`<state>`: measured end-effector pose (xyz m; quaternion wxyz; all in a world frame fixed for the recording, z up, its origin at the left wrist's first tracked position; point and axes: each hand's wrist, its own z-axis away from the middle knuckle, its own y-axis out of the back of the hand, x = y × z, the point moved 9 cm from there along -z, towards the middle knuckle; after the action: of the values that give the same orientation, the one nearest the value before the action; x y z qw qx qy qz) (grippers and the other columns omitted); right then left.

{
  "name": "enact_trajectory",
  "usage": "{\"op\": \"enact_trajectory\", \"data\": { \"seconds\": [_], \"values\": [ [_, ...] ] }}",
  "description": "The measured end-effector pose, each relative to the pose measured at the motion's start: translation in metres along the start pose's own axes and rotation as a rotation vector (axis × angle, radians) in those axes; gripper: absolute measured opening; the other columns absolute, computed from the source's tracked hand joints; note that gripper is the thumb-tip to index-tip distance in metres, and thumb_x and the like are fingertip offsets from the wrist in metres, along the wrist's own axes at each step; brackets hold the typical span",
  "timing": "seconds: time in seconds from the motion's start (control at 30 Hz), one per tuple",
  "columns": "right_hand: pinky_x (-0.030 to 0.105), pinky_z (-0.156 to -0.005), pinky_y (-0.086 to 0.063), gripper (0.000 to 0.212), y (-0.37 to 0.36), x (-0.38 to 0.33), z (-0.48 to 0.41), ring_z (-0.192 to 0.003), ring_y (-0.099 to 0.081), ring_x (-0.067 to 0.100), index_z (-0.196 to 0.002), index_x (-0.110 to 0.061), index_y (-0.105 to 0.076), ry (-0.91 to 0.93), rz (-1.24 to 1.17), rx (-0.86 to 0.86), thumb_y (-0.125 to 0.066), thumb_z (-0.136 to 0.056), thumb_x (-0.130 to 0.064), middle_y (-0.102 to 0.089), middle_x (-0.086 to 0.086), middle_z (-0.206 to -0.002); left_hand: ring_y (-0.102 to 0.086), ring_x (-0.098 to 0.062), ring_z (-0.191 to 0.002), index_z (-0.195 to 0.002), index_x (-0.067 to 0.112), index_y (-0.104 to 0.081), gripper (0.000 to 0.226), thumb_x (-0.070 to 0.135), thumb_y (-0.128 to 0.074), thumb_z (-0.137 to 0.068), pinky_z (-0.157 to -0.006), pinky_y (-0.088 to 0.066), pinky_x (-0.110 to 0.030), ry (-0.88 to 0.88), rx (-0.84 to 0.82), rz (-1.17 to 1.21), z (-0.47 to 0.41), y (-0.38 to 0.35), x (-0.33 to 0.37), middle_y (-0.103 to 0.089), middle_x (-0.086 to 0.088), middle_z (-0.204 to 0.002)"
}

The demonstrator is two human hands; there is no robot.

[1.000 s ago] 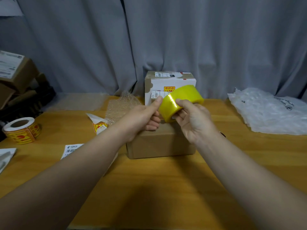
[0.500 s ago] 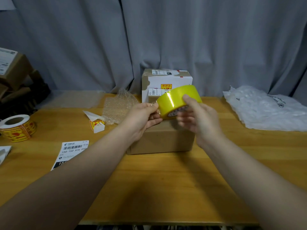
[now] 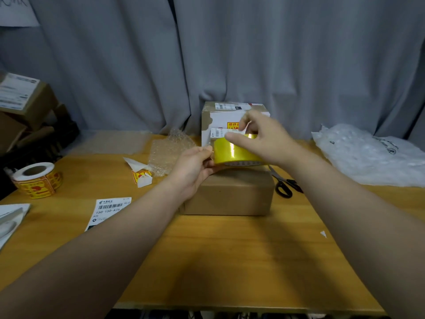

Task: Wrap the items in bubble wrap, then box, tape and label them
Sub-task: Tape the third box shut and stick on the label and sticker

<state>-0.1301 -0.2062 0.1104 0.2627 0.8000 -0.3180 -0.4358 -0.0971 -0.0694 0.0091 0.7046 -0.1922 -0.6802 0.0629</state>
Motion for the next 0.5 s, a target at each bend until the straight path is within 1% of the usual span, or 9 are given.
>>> {"op": "enact_trajectory", "data": {
  "seconds": [0.07, 0.1, 0.17, 0.23, 0.27, 0.33, 0.37, 0.43, 0.5],
  "values": [
    [0.041, -0.069, -0.048, 0.043, -0.008, 0.007, 0.002, -0.076, -0.058, 0.022, -0.083, -0.013, -0.063, -0.032, 0.065, -0.063, -0.066, -0.080, -0.056, -0.062, 0.005, -0.077, -0.043, -0.007, -0.056, -0.087, 0.007, -0.055, 0.016, 0.009, -0.044, -0.099, -0.094, -0.050, -0.044, -0.009, 0.023, 0.007, -0.003, 0.008, 0.003, -0.045, -0.001, -0.065],
    [0.042, -0.067, -0.048, 0.050, -0.012, 0.009, 0.005, -0.076, -0.059, 0.028, -0.081, -0.007, -0.065, -0.036, 0.062, -0.074, -0.066, -0.079, -0.058, -0.063, 0.014, -0.077, -0.043, -0.008, -0.057, -0.086, 0.008, -0.054, 0.017, 0.010, -0.044, -0.099, -0.092, -0.051, -0.042, -0.025, 0.029, -0.032, -0.003, 0.011, 0.005, -0.045, -0.001, -0.065],
    [0.045, -0.063, -0.046, 0.069, -0.016, 0.006, 0.009, -0.074, -0.056, 0.036, -0.078, 0.002, -0.062, -0.028, 0.058, -0.042, -0.063, -0.073, -0.067, -0.060, 0.025, -0.078, -0.047, -0.010, -0.061, -0.085, 0.009, -0.052, 0.017, 0.014, -0.044, -0.099, -0.082, -0.054, -0.033, -0.089, 0.055, -0.191, -0.002, 0.015, 0.013, -0.046, -0.002, -0.067],
    [0.045, -0.058, -0.043, 0.078, -0.011, -0.003, 0.008, -0.069, -0.051, 0.036, -0.076, 0.005, -0.058, -0.020, 0.058, 0.017, -0.058, -0.069, -0.074, -0.054, 0.026, -0.074, -0.052, -0.011, -0.063, -0.086, 0.011, -0.052, 0.016, 0.019, -0.047, -0.099, -0.068, -0.051, -0.023, -0.198, 0.106, -0.446, 0.000, 0.018, 0.028, -0.051, -0.002, -0.071],
    [0.043, -0.056, -0.039, 0.077, -0.009, -0.010, 0.005, -0.065, -0.047, 0.034, -0.076, 0.004, -0.056, -0.009, 0.067, 0.036, -0.058, -0.071, -0.073, -0.050, 0.023, -0.069, -0.054, -0.011, -0.064, -0.085, 0.014, -0.051, 0.015, 0.021, -0.049, -0.098, -0.065, -0.049, -0.022, -0.264, 0.142, -0.568, 0.001, 0.020, 0.039, -0.054, 0.000, -0.074],
    [0.036, -0.058, -0.036, 0.062, -0.003, -0.026, -0.001, -0.063, -0.044, 0.021, -0.081, -0.002, -0.057, 0.017, 0.134, 0.034, -0.059, -0.080, -0.065, -0.046, 0.006, -0.066, -0.058, -0.011, -0.068, -0.080, 0.019, -0.050, 0.016, 0.021, -0.052, -0.096, -0.065, -0.050, -0.024, -0.395, 0.207, -0.694, 0.004, 0.021, 0.063, -0.058, 0.001, -0.078],
    [0.035, -0.060, -0.037, 0.052, 0.000, -0.034, -0.004, -0.068, -0.047, 0.018, -0.090, -0.010, -0.058, 0.022, 0.192, 0.019, -0.057, -0.083, -0.061, -0.049, -0.001, -0.071, -0.059, -0.012, -0.069, -0.078, 0.020, -0.048, 0.019, 0.020, -0.052, -0.096, -0.066, -0.052, -0.026, -0.461, 0.228, -0.708, 0.008, 0.020, 0.075, -0.060, 0.001, -0.079],
    [0.033, -0.062, -0.036, 0.037, 0.004, -0.047, -0.008, -0.076, -0.048, 0.017, -0.112, -0.025, -0.053, 0.027, 0.328, -0.021, -0.051, -0.089, -0.055, -0.054, -0.005, -0.086, -0.062, -0.015, -0.072, -0.075, 0.020, -0.045, 0.022, 0.016, -0.052, -0.095, -0.072, -0.055, -0.033, -0.582, 0.251, -0.721, 0.016, 0.016, 0.096, -0.063, -0.001, -0.077],
    [0.032, -0.066, -0.035, 0.037, 0.005, -0.054, -0.012, -0.088, -0.049, 0.018, -0.127, -0.033, -0.046, 0.045, 0.423, -0.065, -0.046, -0.094, -0.050, -0.058, -0.002, -0.109, -0.064, -0.020, -0.076, -0.075, 0.023, -0.043, 0.024, 0.014, -0.053, -0.095, -0.076, -0.054, -0.042, -0.656, 0.254, -0.765, 0.022, 0.013, 0.109, -0.063, 0.001, -0.075]
  ]
}}
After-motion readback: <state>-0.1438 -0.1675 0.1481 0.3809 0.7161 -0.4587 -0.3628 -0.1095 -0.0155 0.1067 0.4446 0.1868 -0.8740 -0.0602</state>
